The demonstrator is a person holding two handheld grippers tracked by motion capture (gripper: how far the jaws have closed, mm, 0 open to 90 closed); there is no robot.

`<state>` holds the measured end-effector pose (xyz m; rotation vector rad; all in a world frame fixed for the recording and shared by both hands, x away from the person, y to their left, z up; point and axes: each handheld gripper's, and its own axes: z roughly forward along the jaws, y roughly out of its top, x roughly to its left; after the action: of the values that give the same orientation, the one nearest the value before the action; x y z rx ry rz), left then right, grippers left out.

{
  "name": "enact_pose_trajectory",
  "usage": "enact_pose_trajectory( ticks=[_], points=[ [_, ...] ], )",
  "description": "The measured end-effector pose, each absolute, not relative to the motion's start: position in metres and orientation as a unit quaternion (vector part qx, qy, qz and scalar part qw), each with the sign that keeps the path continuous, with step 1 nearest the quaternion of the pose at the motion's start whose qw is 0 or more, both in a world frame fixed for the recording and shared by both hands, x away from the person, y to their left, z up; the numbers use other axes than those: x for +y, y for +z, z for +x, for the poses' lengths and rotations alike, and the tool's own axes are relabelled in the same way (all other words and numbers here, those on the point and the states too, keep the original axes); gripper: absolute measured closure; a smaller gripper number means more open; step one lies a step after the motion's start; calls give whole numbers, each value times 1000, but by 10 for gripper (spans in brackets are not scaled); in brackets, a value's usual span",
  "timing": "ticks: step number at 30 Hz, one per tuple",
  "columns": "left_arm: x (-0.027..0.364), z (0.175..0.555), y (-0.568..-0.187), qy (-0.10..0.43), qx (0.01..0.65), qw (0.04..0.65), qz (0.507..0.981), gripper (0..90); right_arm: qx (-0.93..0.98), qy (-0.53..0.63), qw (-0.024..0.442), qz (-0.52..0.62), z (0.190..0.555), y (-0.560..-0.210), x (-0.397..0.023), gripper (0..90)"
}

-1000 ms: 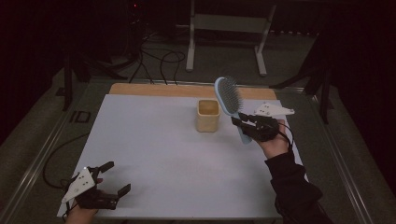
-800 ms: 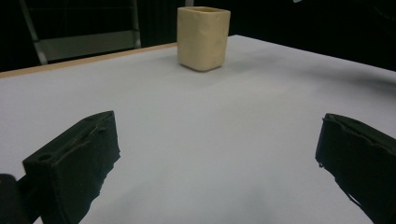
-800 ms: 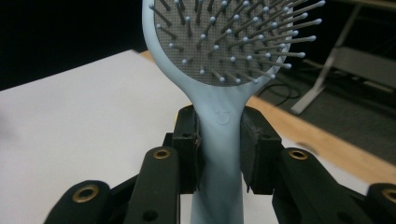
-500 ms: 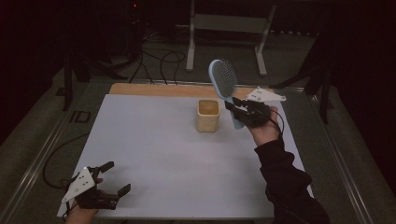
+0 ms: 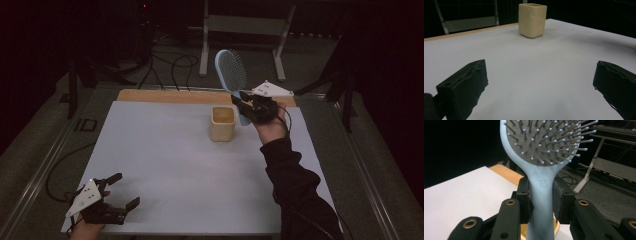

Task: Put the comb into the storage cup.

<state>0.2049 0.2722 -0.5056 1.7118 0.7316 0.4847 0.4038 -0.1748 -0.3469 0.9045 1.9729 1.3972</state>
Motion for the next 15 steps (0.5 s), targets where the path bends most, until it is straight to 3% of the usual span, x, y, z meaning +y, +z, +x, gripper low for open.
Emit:
enact_pose_trajectory(
  ticks=[15],
  points=[
    [273,205,-506,205,314,574,728,0,704,550,279,352,434,-343,-159,703]
  ],
)
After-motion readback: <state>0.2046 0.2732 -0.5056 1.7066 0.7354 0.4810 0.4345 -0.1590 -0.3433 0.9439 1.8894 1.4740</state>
